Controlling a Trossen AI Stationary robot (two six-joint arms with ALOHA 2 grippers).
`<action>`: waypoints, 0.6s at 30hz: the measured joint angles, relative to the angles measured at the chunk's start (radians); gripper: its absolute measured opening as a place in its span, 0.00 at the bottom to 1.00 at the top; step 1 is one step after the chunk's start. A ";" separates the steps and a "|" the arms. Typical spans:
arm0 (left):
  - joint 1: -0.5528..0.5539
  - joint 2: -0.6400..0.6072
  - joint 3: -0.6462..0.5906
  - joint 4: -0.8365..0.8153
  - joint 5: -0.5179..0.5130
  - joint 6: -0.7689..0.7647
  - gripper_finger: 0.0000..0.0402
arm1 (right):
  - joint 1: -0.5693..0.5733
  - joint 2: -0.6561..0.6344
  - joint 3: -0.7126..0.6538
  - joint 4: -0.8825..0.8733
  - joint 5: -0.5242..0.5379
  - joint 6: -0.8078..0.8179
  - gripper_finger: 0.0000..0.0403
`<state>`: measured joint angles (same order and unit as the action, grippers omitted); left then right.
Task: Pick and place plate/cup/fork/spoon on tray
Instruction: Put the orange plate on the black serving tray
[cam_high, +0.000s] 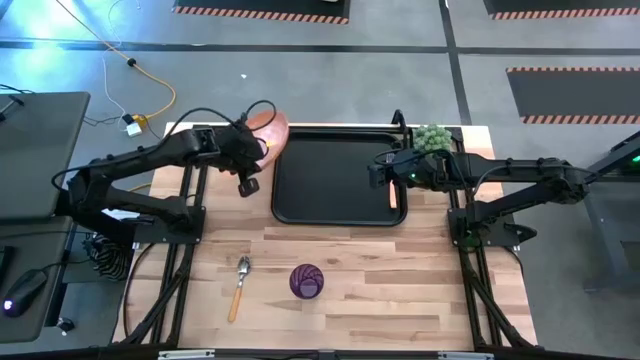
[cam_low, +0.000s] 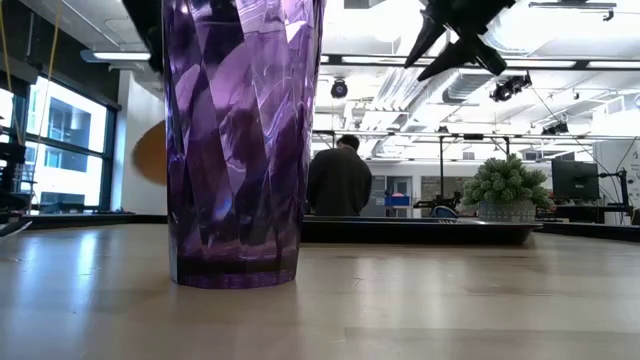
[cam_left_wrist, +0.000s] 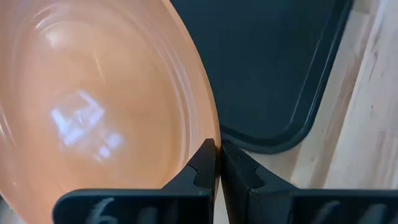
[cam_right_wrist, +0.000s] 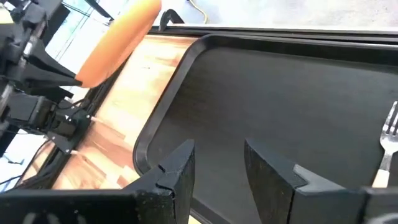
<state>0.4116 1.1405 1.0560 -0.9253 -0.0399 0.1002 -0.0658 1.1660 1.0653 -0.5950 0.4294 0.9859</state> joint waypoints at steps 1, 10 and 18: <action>0.000 0.005 0.017 0.002 0.000 0.044 0.00 | 0.000 0.000 0.000 0.007 0.001 0.000 0.32; -0.003 0.132 0.177 0.002 -0.003 0.367 0.00 | -0.016 0.000 0.000 0.126 0.033 -0.024 0.32; -0.029 0.318 0.321 0.000 -0.007 0.528 0.00 | -0.047 0.000 0.000 0.150 0.073 -0.018 0.32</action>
<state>0.3826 1.4587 1.3767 -0.9251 -0.0464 0.6282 -0.1130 1.1660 1.0653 -0.4452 0.5021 0.9680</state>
